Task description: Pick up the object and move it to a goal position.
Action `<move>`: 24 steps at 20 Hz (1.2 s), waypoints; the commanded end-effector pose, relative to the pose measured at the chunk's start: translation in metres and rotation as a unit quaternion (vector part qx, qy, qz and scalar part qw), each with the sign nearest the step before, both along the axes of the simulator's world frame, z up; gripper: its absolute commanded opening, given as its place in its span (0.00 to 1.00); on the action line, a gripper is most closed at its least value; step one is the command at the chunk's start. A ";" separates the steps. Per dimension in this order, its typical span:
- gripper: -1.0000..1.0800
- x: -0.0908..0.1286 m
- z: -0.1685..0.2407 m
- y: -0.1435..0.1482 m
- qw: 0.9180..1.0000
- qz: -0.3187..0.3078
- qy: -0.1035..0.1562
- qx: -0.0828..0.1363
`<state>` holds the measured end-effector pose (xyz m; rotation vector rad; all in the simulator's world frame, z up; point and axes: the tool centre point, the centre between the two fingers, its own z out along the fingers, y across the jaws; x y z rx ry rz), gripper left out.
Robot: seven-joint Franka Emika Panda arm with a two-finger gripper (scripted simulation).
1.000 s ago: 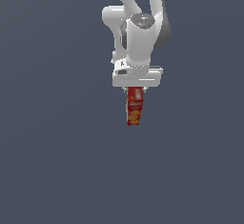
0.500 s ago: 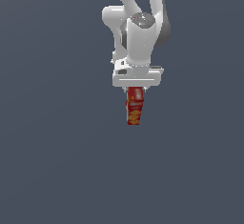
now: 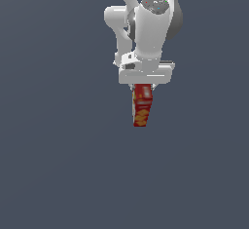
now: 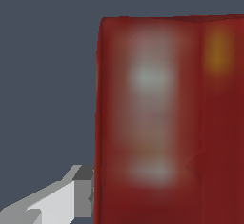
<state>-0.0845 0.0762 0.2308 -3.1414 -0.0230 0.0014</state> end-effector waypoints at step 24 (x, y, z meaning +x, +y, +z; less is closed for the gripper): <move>0.00 0.050 0.150 0.071 1.000 0.000 -0.001 0.000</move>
